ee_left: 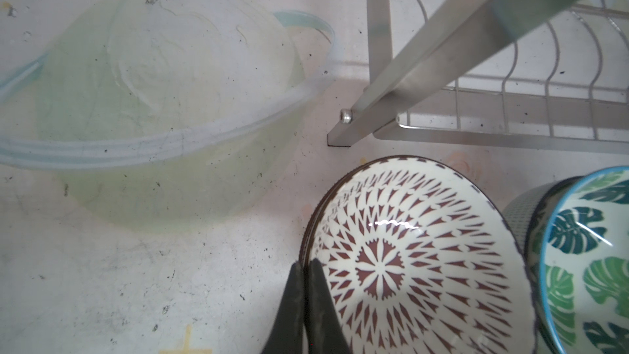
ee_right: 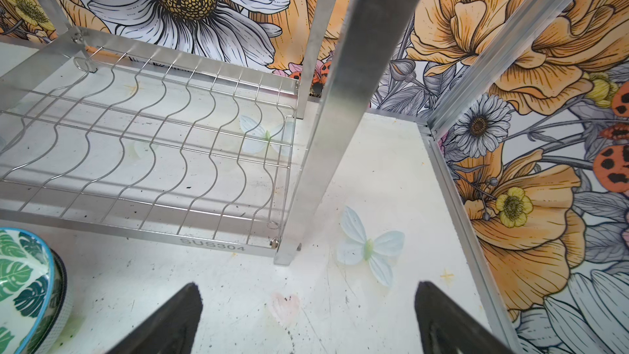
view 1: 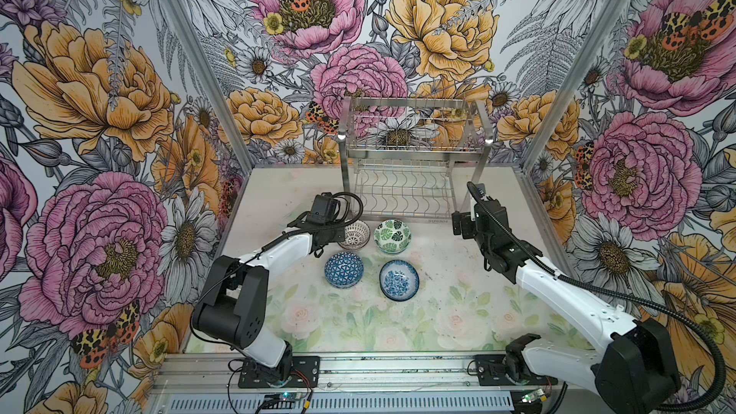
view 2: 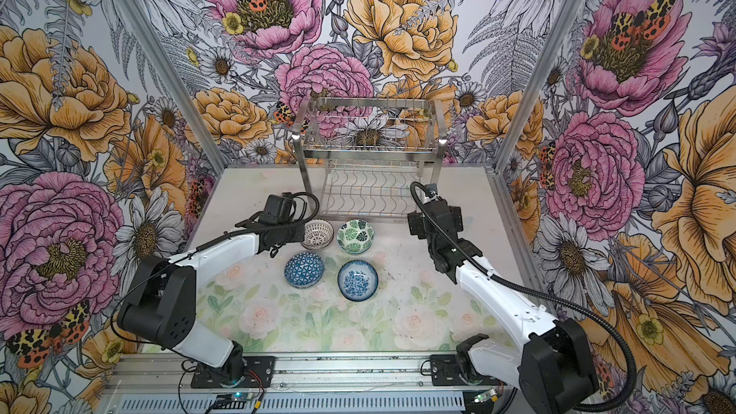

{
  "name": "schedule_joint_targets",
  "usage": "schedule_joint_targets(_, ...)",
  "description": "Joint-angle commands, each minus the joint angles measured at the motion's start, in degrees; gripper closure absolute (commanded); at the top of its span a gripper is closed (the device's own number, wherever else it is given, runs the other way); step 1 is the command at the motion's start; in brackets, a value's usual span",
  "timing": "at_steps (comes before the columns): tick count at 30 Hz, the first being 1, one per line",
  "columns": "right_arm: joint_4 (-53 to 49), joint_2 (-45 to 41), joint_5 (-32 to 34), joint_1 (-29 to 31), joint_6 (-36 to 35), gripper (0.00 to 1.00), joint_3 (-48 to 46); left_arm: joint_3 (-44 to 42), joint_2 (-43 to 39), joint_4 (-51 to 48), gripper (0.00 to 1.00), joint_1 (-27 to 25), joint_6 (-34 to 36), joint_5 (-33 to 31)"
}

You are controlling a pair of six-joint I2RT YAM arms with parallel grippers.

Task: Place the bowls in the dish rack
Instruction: 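Lower left gripper onto the maroon-patterned bowl rim and close it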

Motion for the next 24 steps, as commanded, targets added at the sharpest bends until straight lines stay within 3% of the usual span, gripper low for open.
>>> schedule_joint_targets(1,0.29,-0.86,1.25,0.42,-0.25,0.00,-0.06,1.18,-1.41,-2.08,1.00,-0.60,1.01,-3.29)
schedule_joint_targets(6,0.26,-0.50,1.18,0.43,-0.23,0.00,-0.06,2.61,-2.21,-3.05,1.00,-2.31,2.75,-9.30)
schedule_joint_targets(12,0.29,-0.52,0.90,0.44,0.02,0.00,-0.05,4.29,-0.67,-3.94,0.98,-2.73,3.51,-9.97)
schedule_joint_targets(15,0.29,-0.80,1.21,0.47,-0.22,0.00,-0.21,4.30,-0.35,-4.22,0.63,-2.68,3.74,-9.71)
schedule_joint_targets(17,0.33,-0.93,1.30,0.42,-0.27,0.00,-0.29,4.29,-0.35,-4.32,0.55,-2.68,3.89,-9.15)
schedule_joint_targets(21,0.33,-0.88,1.20,0.46,-0.18,0.00,-0.44,4.30,-0.11,-4.25,0.56,-2.46,3.80,-7.46)
schedule_joint_targets(24,0.25,-0.69,1.22,0.47,-0.14,0.00,-0.38,4.56,1.07,-4.22,0.65,-2.45,3.49,-5.42)
